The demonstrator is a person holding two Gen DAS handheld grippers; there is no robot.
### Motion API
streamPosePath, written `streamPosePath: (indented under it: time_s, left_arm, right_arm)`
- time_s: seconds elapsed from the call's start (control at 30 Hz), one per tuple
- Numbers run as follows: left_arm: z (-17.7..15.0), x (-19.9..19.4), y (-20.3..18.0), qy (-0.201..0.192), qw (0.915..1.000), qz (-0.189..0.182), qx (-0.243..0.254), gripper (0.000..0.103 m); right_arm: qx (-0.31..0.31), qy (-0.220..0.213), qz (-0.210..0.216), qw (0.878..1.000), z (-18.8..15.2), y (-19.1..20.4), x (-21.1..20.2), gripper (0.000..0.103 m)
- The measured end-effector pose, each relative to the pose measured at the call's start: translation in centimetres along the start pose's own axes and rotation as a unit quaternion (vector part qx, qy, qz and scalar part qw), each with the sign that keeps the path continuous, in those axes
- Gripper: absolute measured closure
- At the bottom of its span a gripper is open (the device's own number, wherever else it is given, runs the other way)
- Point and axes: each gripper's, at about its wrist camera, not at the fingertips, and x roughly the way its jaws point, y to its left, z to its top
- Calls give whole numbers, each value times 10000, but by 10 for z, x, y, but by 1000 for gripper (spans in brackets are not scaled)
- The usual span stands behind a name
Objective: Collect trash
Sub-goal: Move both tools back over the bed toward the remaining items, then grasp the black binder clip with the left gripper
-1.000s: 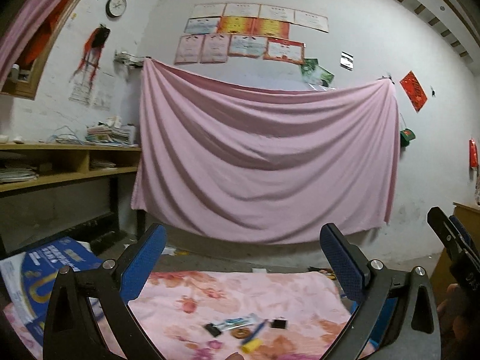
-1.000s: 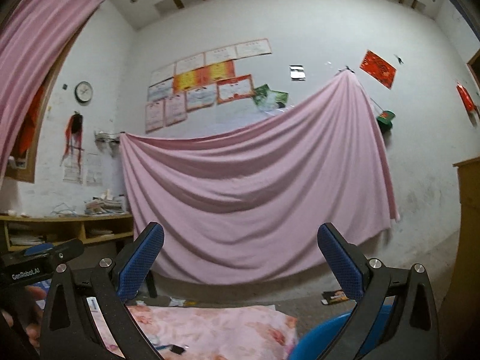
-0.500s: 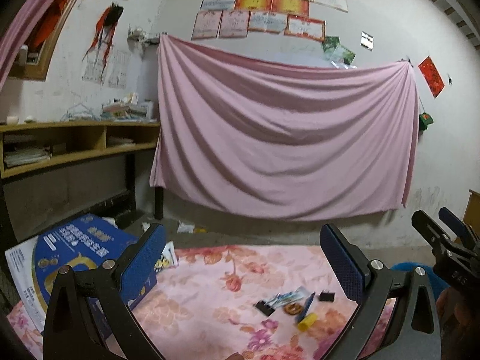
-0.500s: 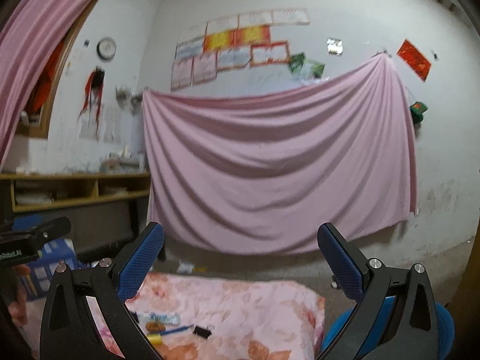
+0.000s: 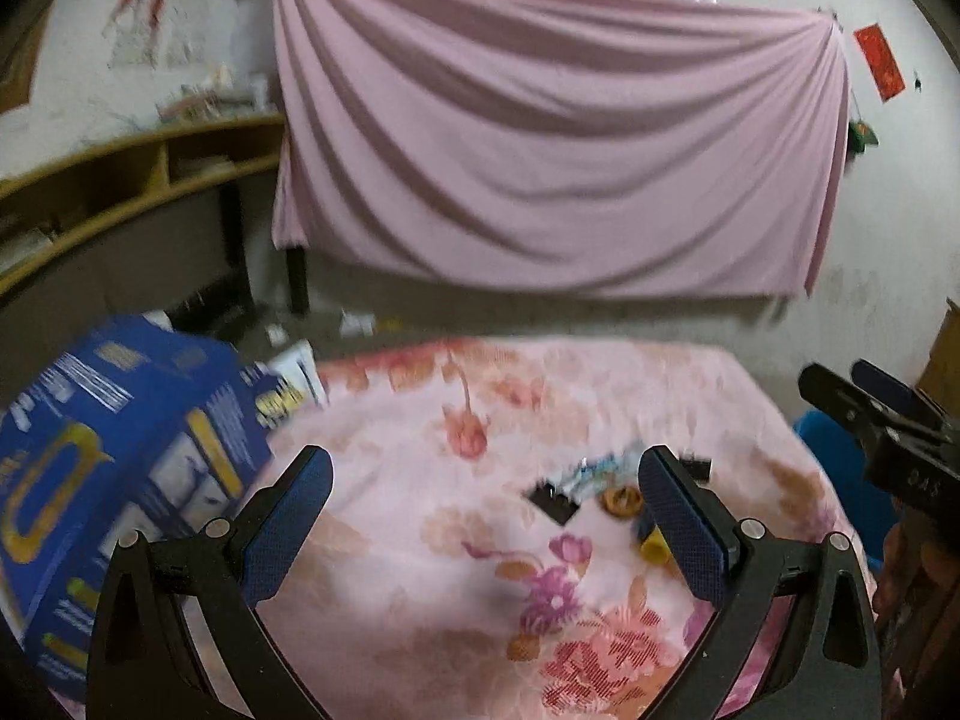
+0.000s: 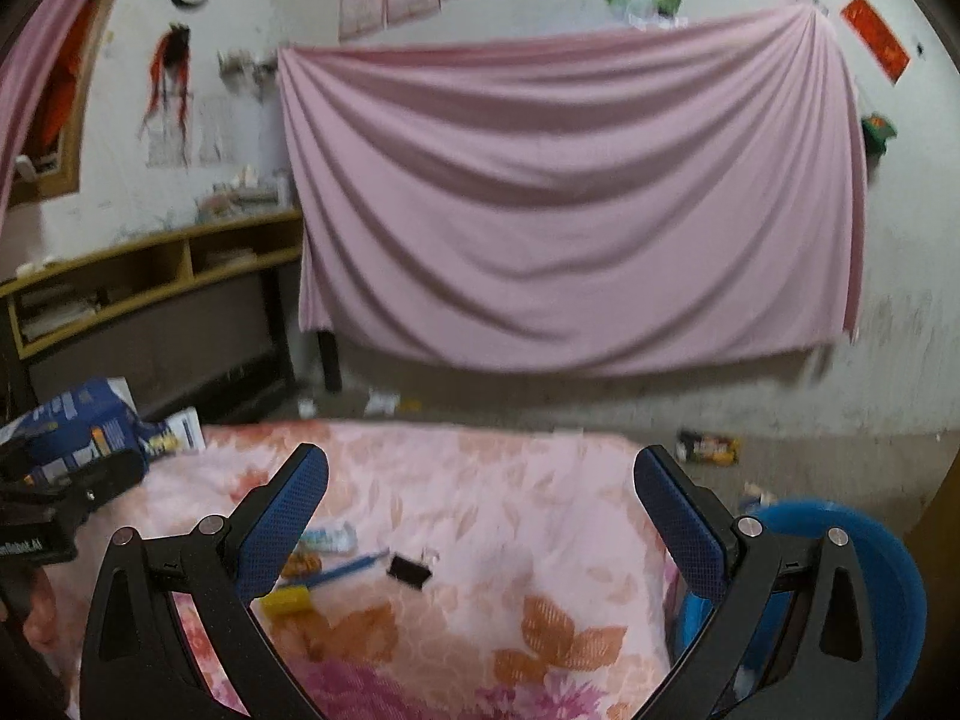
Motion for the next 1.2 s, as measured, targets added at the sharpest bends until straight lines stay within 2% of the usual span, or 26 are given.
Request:
streamPosePath:
  time_s: [0.07,0.13,0.23,0.27,0.33,0.37,0.43,0.53,0.6,0.67,0.8,0.87,0.9,1.0,1.1,1.2]
  left_arm:
    - [-3,13,-1,277,9996,-112,1,11]
    - [-3,22,-1,495,9985,-242,5,22]
    - [-4,36,-3,820,9956,-450,10,31]
    - [-5,41,-3,914,9945,-515,4,37]
    - [-5,50,-3,1116,9918,-628,-22,45]
    - [-5,55,-3,1234,9899,-699,-39,49]
    - [-4,61,-4,1340,9880,-772,-53,53]
    - [-1,68,-6,1358,9869,-874,15,53]
    - [1,72,-10,1397,9856,-944,126,53]
    - [1,76,-13,1470,9839,-994,214,59]
    - [0,80,-16,1552,9812,-1101,313,62]
    - [0,81,-16,1578,9803,-1142,336,71]
    - [0,83,-17,1598,9798,-1146,366,72]
    - [-2,85,-22,1618,9794,-1065,573,79]
    - [-3,84,-27,1600,9791,-1002,753,79]
    - [-5,82,-28,1551,9801,-960,778,79]
  right_arm:
    - [80,247,59,9996,-1,-2,10,7]
    - [128,550,133,9983,-3,-2,21,17]
    - [109,1040,246,9942,-8,-1,39,21]
    - [95,1193,307,9923,-10,0,44,22]
    - [73,1470,374,9884,-16,1,54,29]
    - [60,1584,379,9866,-17,1,57,36]
    - [76,1763,447,9833,-20,3,64,39]
    - [161,1943,559,9792,-24,2,72,41]
    - [164,2060,624,9764,-24,3,79,49]
    - [116,2210,679,9728,-27,5,87,50]
    - [-28,2459,753,9664,-30,11,97,52]
    - [-78,2577,799,9629,-33,13,101,54]
    - [-88,2635,820,9611,-34,14,103,56]
    - [-57,2684,805,9599,-35,12,104,64]
    - [-19,2695,796,9597,-35,10,104,76]
    - [-17,2678,823,9599,-35,10,104,77]
